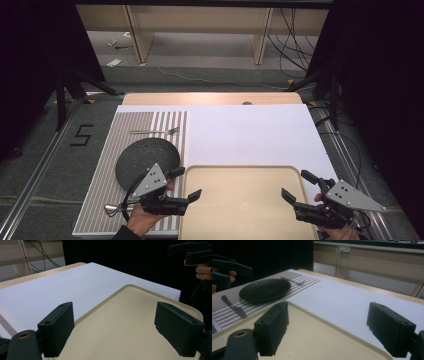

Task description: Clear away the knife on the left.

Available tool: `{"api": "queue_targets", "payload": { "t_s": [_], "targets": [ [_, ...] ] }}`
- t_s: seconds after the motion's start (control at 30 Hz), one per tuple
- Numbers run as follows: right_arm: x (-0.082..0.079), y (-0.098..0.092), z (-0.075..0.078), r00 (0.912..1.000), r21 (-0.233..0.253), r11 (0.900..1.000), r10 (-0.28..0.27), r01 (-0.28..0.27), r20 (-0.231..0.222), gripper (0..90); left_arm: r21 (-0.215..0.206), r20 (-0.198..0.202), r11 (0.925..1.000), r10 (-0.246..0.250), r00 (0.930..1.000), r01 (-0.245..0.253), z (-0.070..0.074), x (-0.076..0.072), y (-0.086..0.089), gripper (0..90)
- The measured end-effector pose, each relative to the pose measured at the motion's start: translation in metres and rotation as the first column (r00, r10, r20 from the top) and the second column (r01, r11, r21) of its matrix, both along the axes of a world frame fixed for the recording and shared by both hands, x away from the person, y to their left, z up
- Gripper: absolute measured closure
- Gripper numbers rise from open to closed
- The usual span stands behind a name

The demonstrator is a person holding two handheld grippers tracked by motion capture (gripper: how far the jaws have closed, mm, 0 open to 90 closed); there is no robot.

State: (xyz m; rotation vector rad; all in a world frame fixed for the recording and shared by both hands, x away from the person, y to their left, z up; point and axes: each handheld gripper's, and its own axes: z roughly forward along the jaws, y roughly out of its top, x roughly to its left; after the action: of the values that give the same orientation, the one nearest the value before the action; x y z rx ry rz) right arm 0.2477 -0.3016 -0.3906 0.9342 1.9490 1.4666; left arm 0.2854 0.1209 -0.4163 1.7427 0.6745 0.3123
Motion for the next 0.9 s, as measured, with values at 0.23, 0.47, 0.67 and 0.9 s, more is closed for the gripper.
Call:
{"api": "queue_targets", "payload": {
  "t_s": [0.23,0.47,0.67,0.9],
  "targets": [
    [0.000,0.000,0.000,1.0000,-0.001,1.000,-0.001,0.001,0.001,18.7,-0.006,-0.001,1.0000,0.001,1.0000,-0.001,0.000,0.000,0.000,15.8],
    [0.000,0.000,0.000,1.0000,-0.004,1.000,-0.001,0.001,0.000,18.7,-0.022,0.018,0.9997,-0.008,0.9998,0.008,0.006,-0.003,0.001,15.8],
    [0.001,0.000,0.000,1.0000,-0.008,1.000,0.000,0.000,-0.006,18.7,-0.035,0.007,0.9993,0.009,0.9999,-0.009,0.013,-0.003,0.006,15.8],
    [0.001,0.000,-0.001,1.0000,-0.004,1.000,-0.001,0.001,-0.007,18.7,0.023,-0.026,0.9996,0.017,0.9995,-0.016,0.017,-0.002,0.012,15.8]
  ]
}}
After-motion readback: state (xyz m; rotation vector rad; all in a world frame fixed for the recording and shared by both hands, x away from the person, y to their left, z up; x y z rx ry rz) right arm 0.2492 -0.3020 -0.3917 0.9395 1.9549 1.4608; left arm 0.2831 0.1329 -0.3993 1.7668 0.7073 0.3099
